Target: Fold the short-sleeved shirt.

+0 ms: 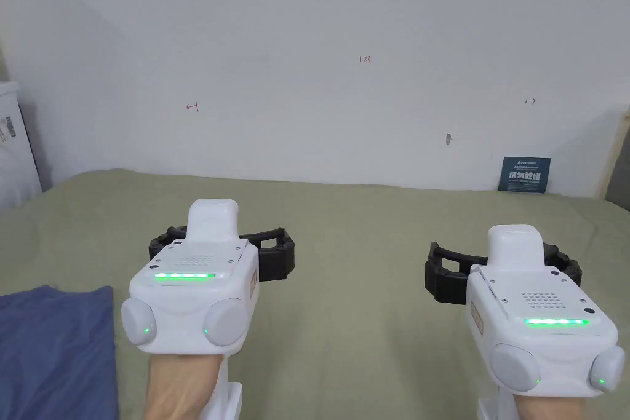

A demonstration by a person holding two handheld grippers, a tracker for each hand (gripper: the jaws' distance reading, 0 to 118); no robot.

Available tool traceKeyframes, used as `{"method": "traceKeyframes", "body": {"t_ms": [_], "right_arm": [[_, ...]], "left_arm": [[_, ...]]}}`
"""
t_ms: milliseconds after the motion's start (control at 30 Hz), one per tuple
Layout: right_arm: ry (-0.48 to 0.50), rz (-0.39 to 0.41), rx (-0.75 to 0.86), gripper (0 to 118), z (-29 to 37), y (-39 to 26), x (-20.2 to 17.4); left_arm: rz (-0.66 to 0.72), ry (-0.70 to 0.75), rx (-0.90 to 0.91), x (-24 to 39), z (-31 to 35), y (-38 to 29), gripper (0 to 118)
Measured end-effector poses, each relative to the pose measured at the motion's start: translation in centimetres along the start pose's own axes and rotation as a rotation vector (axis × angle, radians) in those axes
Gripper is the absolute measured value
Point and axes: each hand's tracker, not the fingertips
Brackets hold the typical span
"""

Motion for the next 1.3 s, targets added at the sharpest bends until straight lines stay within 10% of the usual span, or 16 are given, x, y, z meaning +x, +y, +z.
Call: {"method": "traceKeyframes", "body": {"t_ms": [1300], "right_arm": [[-0.005, -0.001, -0.003, 118, -0.19, 0.08, -0.25]], "left_arm": [[-0.016, -0.059, 0.006, 0.15, 0.0, -0.3, 118]]}}
